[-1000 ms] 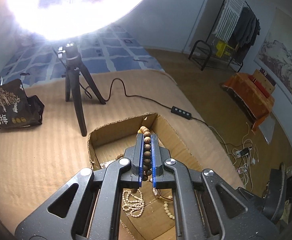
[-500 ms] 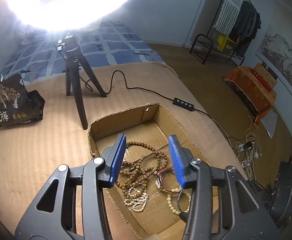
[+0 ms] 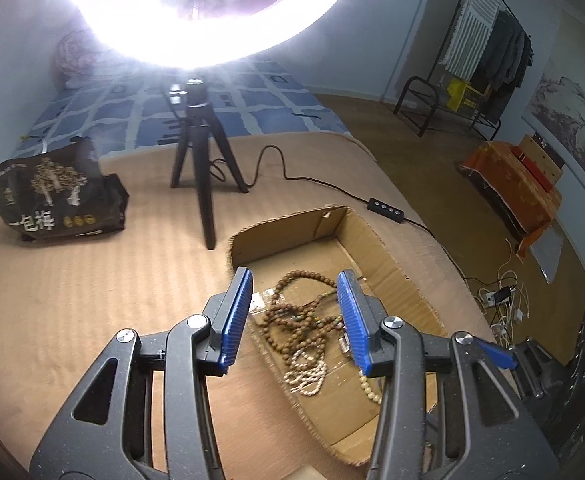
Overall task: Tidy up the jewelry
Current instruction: 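Open both tools to drop the bead necklace and bangle into the box, then move the left tool to the jade pendant while the right tool approaches the pearl earring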
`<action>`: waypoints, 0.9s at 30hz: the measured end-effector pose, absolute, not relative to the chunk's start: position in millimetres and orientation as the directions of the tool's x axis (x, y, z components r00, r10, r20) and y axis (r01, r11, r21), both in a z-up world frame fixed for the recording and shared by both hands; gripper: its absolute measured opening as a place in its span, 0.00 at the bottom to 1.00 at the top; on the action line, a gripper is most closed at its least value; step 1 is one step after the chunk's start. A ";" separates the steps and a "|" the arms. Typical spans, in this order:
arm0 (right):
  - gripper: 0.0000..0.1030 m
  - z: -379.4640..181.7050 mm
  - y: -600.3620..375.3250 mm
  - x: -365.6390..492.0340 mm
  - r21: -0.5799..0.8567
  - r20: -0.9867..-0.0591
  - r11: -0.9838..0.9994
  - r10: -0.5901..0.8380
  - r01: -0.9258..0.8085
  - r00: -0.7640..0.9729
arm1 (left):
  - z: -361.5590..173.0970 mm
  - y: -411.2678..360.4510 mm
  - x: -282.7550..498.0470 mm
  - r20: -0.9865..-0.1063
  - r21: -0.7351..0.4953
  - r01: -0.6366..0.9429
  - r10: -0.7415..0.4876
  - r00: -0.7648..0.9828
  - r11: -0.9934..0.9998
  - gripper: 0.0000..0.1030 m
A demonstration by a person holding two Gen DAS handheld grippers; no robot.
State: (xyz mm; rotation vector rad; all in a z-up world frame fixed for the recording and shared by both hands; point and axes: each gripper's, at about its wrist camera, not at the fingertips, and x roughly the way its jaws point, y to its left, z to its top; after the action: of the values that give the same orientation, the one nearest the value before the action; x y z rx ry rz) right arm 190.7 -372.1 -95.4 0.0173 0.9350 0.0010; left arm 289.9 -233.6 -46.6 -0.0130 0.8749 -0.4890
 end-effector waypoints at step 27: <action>0.95 -57.8 -306.3 144.2 0.108 -0.724 0.991 0.130 -0.075 0.678 | -55.8 -67.4 202.8 -0.765 -0.156 0.316 -0.317 0.560 0.936 0.43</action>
State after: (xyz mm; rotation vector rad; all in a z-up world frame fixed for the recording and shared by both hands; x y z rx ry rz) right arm 144.2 -306.3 -57.8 0.0710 0.8182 0.1157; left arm 202.8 -67.4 -55.8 -0.0013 0.9020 -0.3724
